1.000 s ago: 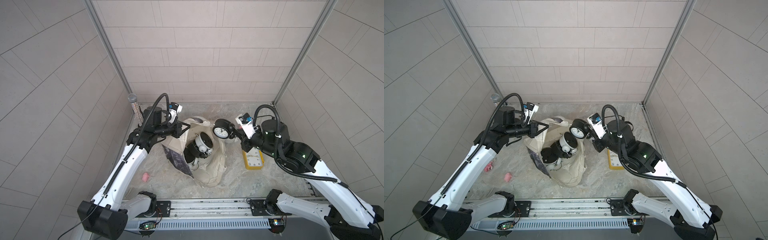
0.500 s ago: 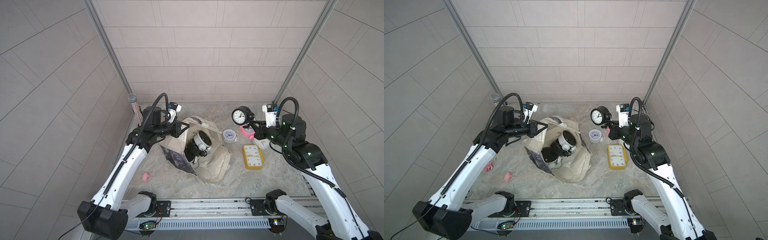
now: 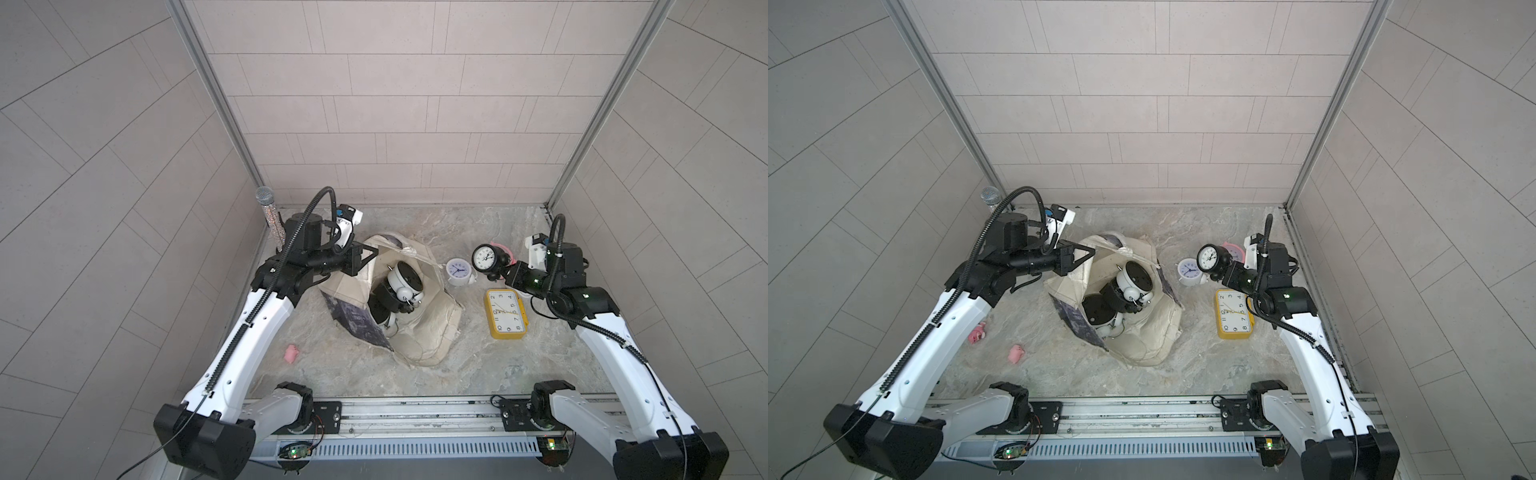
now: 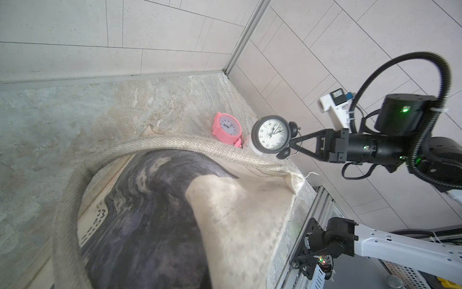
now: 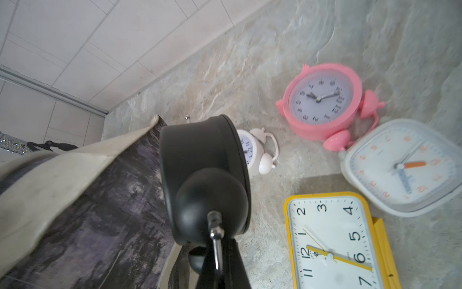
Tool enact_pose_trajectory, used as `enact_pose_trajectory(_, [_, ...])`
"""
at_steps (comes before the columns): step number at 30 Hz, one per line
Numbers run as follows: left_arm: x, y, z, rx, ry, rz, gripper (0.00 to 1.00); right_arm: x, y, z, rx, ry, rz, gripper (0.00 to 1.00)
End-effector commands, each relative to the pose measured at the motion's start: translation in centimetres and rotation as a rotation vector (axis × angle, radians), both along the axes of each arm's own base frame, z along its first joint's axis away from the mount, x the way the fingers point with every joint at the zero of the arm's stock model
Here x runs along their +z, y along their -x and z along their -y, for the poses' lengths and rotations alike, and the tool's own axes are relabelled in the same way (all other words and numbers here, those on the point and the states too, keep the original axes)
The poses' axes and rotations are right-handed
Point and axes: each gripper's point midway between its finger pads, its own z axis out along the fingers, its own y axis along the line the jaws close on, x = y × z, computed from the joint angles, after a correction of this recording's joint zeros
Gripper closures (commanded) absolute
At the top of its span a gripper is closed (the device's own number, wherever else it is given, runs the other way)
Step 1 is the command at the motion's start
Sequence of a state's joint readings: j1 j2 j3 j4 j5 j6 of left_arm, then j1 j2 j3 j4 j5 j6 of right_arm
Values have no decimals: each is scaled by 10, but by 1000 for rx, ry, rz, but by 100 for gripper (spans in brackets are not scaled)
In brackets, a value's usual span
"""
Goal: Take the alarm clock out of the canvas bag
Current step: Adjust the alarm at the center of the board.
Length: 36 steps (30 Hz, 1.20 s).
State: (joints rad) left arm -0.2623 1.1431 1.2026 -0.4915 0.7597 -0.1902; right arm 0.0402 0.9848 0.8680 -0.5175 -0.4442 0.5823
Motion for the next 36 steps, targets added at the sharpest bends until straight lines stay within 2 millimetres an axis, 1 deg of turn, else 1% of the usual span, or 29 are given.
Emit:
enact_pose_trajectory(1, [28,9,2,-32,34,108,100,-3,-8,-18,53,-96,32,100])
enact_pose_trajectory(4, [30,9,2,-29,42,116,100,-32,-6,-32,107,-93,-49,100])
enact_pose_trajectory(7, [31,8,3,-30,46,112,100,-55,-2,-48,147,-96,-119,100])
enact_pose_trajectory(10, [31,8,3,-32,49,108,100,-70,-3,-61,176,-125,-147,100])
enact_pose_trajectory(14, [30,9,2,-31,44,113,100,-85,-4,-71,186,-140,-184,100])
enact_pose_trajectory(17, [30,8,2,-28,39,112,100,-92,-8,-77,188,-155,-194,100])
enact_pose_trajectory(22, [30,9,3,-35,43,111,100,-104,-14,-80,194,-160,-223,100])
enact_pose_trajectory(29, [32,11,2,-34,44,119,100,-119,-26,-78,187,-147,-266,100])
enact_pose_trajectory(32, [30,10,2,-33,41,117,100,-122,-33,-72,167,-128,-256,100])
enact_pose_trajectory(36, [30,10,3,-36,43,114,100,-127,-43,-58,123,-106,-253,100])
